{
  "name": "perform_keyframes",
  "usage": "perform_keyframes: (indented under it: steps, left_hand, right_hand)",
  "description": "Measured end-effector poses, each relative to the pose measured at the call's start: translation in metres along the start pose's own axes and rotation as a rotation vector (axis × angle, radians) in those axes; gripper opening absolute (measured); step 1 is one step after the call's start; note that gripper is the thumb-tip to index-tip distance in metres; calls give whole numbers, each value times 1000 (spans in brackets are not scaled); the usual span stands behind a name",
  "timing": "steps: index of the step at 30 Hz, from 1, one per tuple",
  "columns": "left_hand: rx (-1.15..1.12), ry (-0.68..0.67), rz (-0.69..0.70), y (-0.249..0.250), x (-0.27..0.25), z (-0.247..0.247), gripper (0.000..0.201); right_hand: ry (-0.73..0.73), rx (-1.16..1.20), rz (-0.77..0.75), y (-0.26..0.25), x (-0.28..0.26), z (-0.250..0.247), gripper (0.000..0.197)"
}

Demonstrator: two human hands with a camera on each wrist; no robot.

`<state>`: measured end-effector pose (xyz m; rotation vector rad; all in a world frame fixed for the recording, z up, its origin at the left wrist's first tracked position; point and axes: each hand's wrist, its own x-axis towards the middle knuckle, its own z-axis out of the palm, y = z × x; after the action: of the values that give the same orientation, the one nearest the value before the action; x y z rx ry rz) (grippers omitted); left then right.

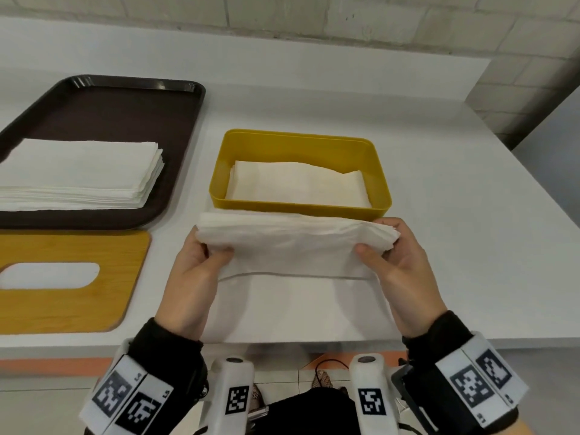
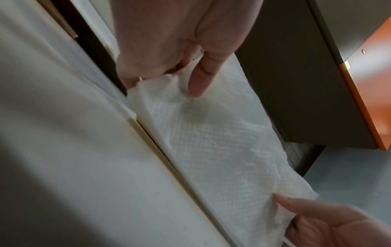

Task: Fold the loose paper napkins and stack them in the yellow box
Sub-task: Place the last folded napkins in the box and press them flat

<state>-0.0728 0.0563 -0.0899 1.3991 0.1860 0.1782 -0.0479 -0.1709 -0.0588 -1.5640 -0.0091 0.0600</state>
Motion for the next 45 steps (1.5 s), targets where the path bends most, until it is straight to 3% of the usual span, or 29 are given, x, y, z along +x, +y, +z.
perform_keyframes:
  steps: [7,11,18,23,29,33,35,39,45]
  left_hand:
    - [85,-86,20,-3,1,1,73]
    - [62,-27,20,-1,2,2,64]
    - [141,-77,67,8,-2,6,62]
    - [102,-58,180,46,-5,5,38]
    - [93,-2,340,94,26,23,47]
    - [365,27,423,101,59,27,45]
    - [619,9,357,98,75,31,31]
    - [940,-20,162,89,91,38,24]
    - [1300,-152,30,93,98,43,33]
  right_hand:
    - [-48,-99,62,2,1,3,43]
    - [-18,-67,37,0,0,0,34]
    - [-64,-129,-33,-5,-5,-1,33]
    - [-54,-28,-189,-46,-6,-10,29]
    - [-5,-139,-316,-91,32,-9,33]
    - [43,-271,-283,-98,71,-7,52]
    - [29,-440,-268,-91,88,-4,53]
    - [-40,-927,-237,-74,111,3,32]
    - [-225,-1245,-169,-69,114,12,48]
